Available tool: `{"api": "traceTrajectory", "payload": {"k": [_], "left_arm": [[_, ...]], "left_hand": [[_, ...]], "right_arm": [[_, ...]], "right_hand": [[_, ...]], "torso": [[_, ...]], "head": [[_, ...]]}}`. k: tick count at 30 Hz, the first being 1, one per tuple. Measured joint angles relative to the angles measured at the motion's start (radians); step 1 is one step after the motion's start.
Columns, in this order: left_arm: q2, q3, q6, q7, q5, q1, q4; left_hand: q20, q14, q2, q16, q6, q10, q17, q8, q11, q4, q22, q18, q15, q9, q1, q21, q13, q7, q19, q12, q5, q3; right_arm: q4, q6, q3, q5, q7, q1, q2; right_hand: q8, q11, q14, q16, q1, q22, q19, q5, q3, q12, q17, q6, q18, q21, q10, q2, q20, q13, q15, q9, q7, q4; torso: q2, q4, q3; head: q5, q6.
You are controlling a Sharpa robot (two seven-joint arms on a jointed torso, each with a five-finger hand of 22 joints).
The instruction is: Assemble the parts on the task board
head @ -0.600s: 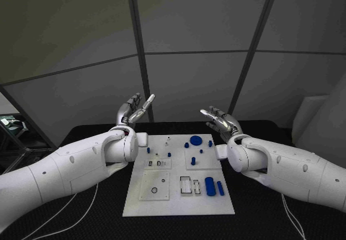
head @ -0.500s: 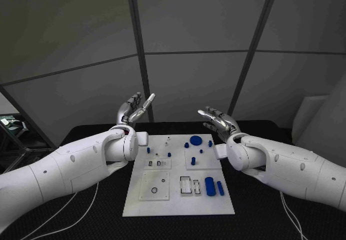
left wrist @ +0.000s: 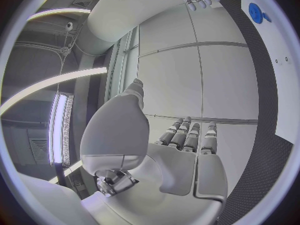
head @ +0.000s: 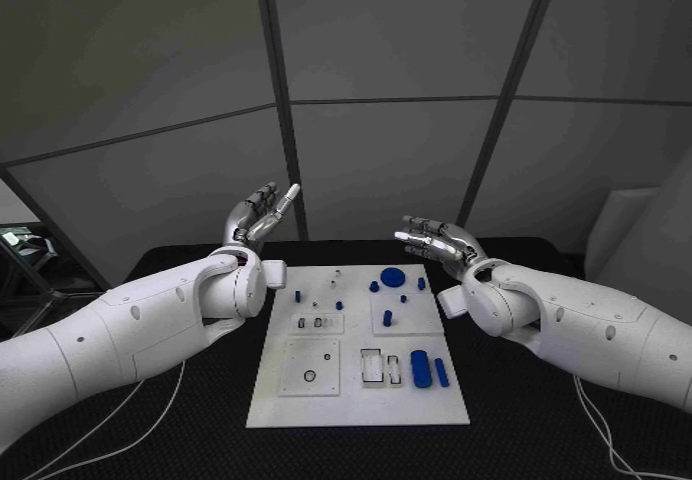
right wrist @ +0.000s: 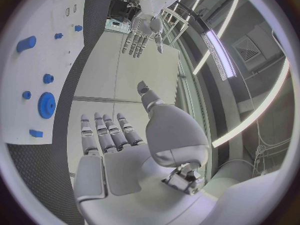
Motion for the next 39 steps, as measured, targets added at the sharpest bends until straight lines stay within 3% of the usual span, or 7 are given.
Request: {"api": "traceTrajectory", "payload": {"k": [4, 9, 15, 17, 21, 28, 39], "left_arm": [[-0.016, 0.0, 0.022, -0.002, 0.0, 0.0, 0.013], [-0.051, -0.001, 0.08, -0.011, 0.0, 0.001, 0.035], [-0.085, -0.001, 0.126, -0.017, 0.0, 0.002, 0.074], [-0.102, -0.001, 0.137, -0.018, 0.0, 0.002, 0.098], [-0.143, -0.001, 0.152, -0.019, -0.005, 0.002, 0.157], [-0.204, 0.0, 0.165, -0.021, -0.019, 0.002, 0.256], [-0.24, 0.002, 0.172, -0.025, -0.032, 0.003, 0.341]], "left_hand": [[0.019, 0.109, 0.079, 0.023, 0.107, 0.122, 0.012, 0.039, 0.048, -0.005, 0.017, 0.0, 0.046, 0.016, 0.023, 0.033, 0.011, 0.011, 0.06, 0.048, -0.015, 0.052], [0.043, 0.23, 0.11, 0.028, 0.245, 0.254, 0.019, 0.102, 0.067, -0.009, 0.035, 0.0, 0.067, 0.032, 0.047, 0.074, 0.017, 0.022, 0.131, 0.09, -0.023, 0.058], [0.05, 0.508, 0.122, 0.068, 0.432, 0.44, 0.038, 0.184, 0.082, -0.055, 0.098, 0.0, 0.078, 0.046, 0.1, 0.219, 0.024, 0.044, 0.423, 0.138, -0.023, 0.05], [0.049, 0.641, 0.13, 0.095, 0.473, 0.486, 0.049, 0.202, 0.092, -0.073, 0.11, 0.0, 0.082, 0.049, 0.108, 0.257, 0.025, 0.051, 0.498, 0.148, -0.023, 0.046], [0.043, 0.774, 0.134, 0.128, 0.53, 0.577, 0.056, 0.22, 0.097, -0.111, 0.123, 0.0, 0.08, 0.049, 0.124, 0.306, 0.027, 0.061, 0.596, 0.166, -0.023, 0.039], [0.014, 0.889, 0.141, 0.147, 0.581, 0.66, 0.067, 0.225, 0.077, -0.164, 0.13, 0.0, 0.053, 0.042, 0.141, 0.348, 0.027, 0.074, 0.686, 0.166, -0.014, 0.028], [0.013, 0.891, 0.14, 0.147, 0.587, 0.67, 0.067, 0.225, 0.073, -0.17, 0.13, 0.0, 0.051, 0.042, 0.141, 0.349, 0.026, 0.076, 0.689, 0.166, -0.014, 0.025]], "right_arm": [[-0.009, -0.01, 0.0, -0.064, 0.012, 0.0, 0.001], [-0.024, -0.041, 0.0, -0.157, 0.023, 0.007, -0.002], [-0.031, -0.072, 0.0, -0.249, 0.027, 0.024, -0.008], [-0.034, -0.077, 0.0, -0.288, 0.024, 0.035, -0.009], [-0.037, -0.074, 0.0, -0.386, 0.009, 0.066, -0.007], [-0.041, -0.031, 0.001, -0.626, -0.052, 0.119, 0.0], [-0.041, 0.059, 0.001, -0.995, -0.188, 0.156, 0.033]], "right_hand": [[0.044, 0.023, 0.22, 0.04, 0.073, 0.031, 0.115, 0.019, 0.017, 0.04, 0.016, 0.208, 0.0, 0.065, 0.235, 0.001, 0.008, 0.017, 0.019, 0.02, 0.015, -0.046], [0.092, 0.015, 0.476, 0.083, 0.137, 0.081, 0.333, 0.061, 0.034, 0.078, 0.028, 0.465, 0.0, 0.179, 0.511, -0.009, 0.007, 0.029, 0.019, 0.038, 0.055, -0.068], [0.092, -0.005, 0.581, 0.084, 0.181, 0.097, 0.463, 0.062, 0.059, 0.068, 0.027, 0.546, 0.0, 0.244, 0.598, -0.037, -0.006, 0.025, -0.004, 0.03, 0.076, -0.07], [0.092, -0.017, 0.627, 0.097, 0.199, 0.105, 0.512, 0.062, 0.068, 0.068, 0.03, 0.569, 0.0, 0.27, 0.63, -0.044, -0.021, 0.025, -0.021, 0.03, 0.069, -0.073], [0.092, -0.042, 0.715, 0.112, 0.232, 0.132, 0.621, 0.062, 0.09, 0.068, 0.041, 0.61, 0.0, 0.341, 0.697, -0.067, -0.063, 0.025, -0.058, 0.029, 0.051, -0.075], [0.082, -0.076, 0.878, 0.145, 0.268, 0.225, 0.735, 0.062, 0.12, 0.04, 0.065, 0.683, 0.0, 0.521, 0.792, -0.106, -0.132, 0.024, -0.117, 0.029, 0.024, -0.07], [0.043, -0.105, 1.087, 0.266, 0.22, 0.34, 0.829, 0.066, 0.154, 0.017, 0.172, 0.719, 0.0, 0.728, 0.837, -0.162, -0.181, 0.024, -0.175, 0.028, 0.002, -0.071]], "torso": [[0.001, 0.0, -0.0003], [0.004, -0.0007, -0.0012], [0.016, -0.0005, -0.0025], [0.023, 0.0011, -0.0025], [0.04, 0.0042, -0.0023], [0.079, 0.0136, -0.0037], [0.139, 0.0267, -0.0097]], "head": [[0.003, -0.001], [0.004, -0.003], [0.003, -0.003], [0.002, -0.001], [-0.002, 0.003], [-0.012, 0.014], [-0.024, 0.034]]}}
